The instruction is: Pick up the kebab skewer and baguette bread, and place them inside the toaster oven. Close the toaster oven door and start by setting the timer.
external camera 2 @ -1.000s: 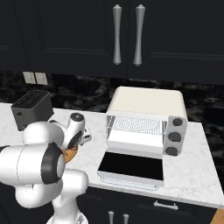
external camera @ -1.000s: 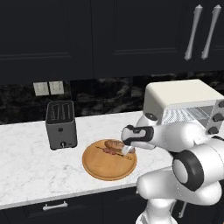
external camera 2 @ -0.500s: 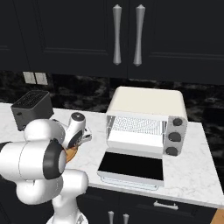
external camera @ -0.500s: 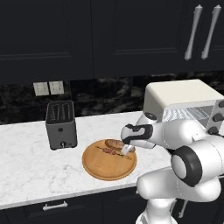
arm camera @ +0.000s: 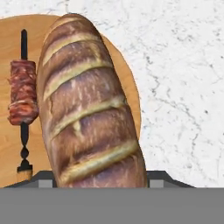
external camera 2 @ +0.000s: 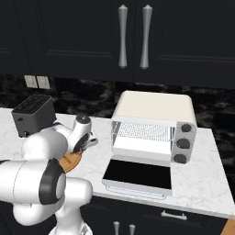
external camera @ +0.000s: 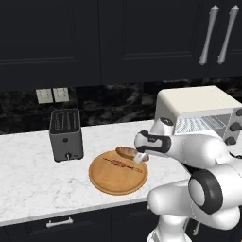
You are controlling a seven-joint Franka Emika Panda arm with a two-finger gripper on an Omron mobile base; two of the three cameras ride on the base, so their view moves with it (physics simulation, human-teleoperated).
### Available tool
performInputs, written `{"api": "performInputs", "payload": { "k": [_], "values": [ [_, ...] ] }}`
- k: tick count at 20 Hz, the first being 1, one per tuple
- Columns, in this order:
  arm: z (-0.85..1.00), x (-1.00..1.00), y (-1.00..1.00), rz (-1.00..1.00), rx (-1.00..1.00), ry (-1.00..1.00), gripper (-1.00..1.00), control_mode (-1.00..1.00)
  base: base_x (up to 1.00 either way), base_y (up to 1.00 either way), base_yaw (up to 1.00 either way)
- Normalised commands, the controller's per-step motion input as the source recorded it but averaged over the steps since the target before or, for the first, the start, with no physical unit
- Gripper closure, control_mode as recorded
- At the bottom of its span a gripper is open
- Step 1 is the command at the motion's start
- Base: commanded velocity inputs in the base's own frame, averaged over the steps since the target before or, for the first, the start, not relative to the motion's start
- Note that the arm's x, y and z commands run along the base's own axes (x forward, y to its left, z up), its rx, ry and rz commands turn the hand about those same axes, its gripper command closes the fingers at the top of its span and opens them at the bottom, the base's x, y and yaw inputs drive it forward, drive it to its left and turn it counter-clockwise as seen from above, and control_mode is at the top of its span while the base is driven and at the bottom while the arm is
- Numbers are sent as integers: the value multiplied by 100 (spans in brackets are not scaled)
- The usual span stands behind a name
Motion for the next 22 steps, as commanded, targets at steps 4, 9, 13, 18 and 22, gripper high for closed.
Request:
{"api": "performInputs", "payload": {
  "k": [4,9,13,18,22],
  "values": [
    [49,-1,-30,0,0,1,100,-100,0,0,0],
    [48,-11,-24,0,0,2,100,-100,0,0,0],
    [53,-32,-5,-3,0,0,100,-100,0,0,0],
    [43,-36,-21,-2,0,0,100,-100,0,0,0],
    [7,-58,-29,-8,0,0,100,-100,0,0,0]
  ]
}}
